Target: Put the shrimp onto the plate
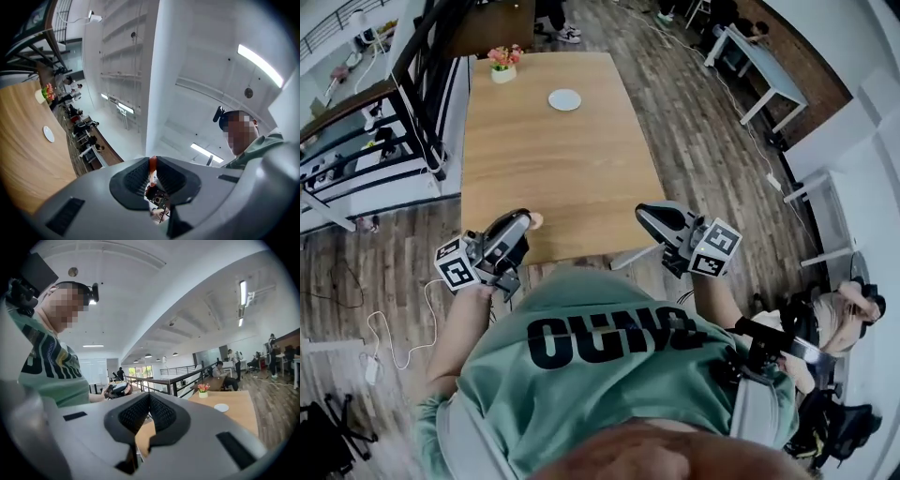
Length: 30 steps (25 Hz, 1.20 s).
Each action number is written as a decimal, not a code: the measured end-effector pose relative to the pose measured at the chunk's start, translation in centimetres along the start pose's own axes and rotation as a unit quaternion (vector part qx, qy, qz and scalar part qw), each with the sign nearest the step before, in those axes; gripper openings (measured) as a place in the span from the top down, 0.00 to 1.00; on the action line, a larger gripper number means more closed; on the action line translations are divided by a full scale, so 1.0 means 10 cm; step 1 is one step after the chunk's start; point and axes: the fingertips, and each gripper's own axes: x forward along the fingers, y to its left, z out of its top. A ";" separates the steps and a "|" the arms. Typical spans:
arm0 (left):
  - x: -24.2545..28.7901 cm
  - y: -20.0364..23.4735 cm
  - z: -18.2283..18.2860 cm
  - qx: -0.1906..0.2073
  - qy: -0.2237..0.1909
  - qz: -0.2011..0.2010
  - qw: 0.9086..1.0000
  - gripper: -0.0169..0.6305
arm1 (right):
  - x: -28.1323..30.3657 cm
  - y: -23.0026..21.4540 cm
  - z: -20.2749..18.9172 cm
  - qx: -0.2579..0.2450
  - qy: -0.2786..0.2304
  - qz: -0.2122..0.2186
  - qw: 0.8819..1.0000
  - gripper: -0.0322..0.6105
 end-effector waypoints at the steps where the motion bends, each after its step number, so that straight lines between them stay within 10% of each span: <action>1: 0.08 0.02 -0.01 0.006 -0.009 0.010 1.000 0.90 | 0.00 -0.14 0.04 -0.001 -0.002 0.014 1.000 0.94; 15: 0.95 0.21 -0.41 0.042 -0.061 0.119 0.990 0.90 | -0.36 -1.29 0.00 0.030 -0.011 0.137 0.990 0.94; 30: 0.68 0.87 0.11 0.021 -0.053 0.092 0.994 0.90 | 0.38 -1.61 -0.06 0.033 0.002 0.099 0.995 0.94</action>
